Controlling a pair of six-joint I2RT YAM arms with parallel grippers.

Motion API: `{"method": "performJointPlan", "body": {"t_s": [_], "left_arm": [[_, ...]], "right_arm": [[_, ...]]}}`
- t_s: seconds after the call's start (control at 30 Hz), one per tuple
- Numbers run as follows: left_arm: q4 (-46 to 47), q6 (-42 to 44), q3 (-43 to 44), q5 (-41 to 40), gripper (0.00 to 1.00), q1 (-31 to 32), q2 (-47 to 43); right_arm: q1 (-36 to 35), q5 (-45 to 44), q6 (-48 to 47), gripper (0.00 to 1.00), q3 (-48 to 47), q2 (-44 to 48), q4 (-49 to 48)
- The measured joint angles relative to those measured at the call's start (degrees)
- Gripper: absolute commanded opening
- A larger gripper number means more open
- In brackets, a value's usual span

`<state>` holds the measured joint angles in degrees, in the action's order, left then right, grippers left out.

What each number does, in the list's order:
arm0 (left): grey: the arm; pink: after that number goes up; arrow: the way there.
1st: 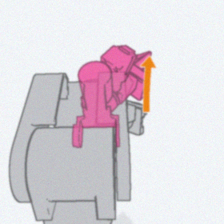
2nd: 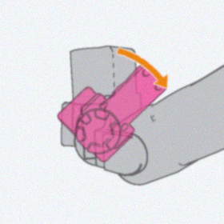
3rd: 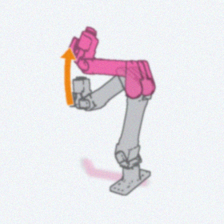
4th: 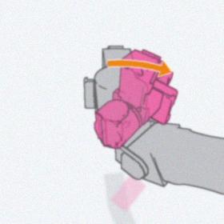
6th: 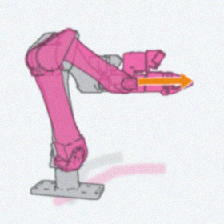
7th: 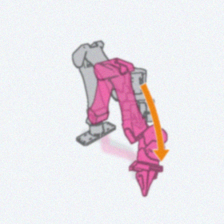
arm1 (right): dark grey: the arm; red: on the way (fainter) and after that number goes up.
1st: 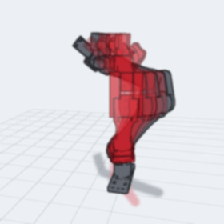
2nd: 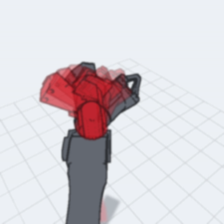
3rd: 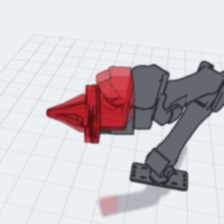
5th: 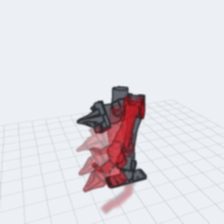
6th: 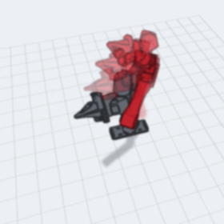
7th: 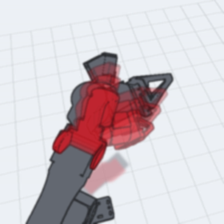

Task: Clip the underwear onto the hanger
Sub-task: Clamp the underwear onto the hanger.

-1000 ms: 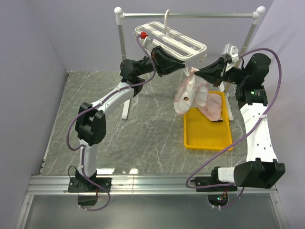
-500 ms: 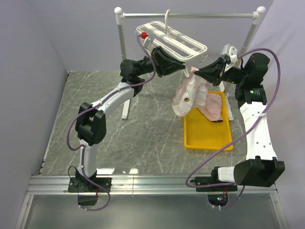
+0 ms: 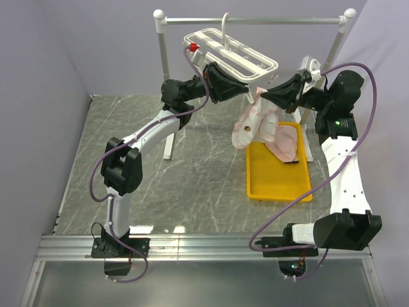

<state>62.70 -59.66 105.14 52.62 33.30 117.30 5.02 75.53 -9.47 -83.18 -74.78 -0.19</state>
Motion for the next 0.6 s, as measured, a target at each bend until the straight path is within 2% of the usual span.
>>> {"method": "performJointPlan", "body": {"t_s": [0.6], "left_arm": [[-0.5,1.9,1.4,-0.2,0.00,0.0,0.2]], "right_arm": [[0.0,1.5,-2.9,0.00,0.0,0.0,4.0]]}}
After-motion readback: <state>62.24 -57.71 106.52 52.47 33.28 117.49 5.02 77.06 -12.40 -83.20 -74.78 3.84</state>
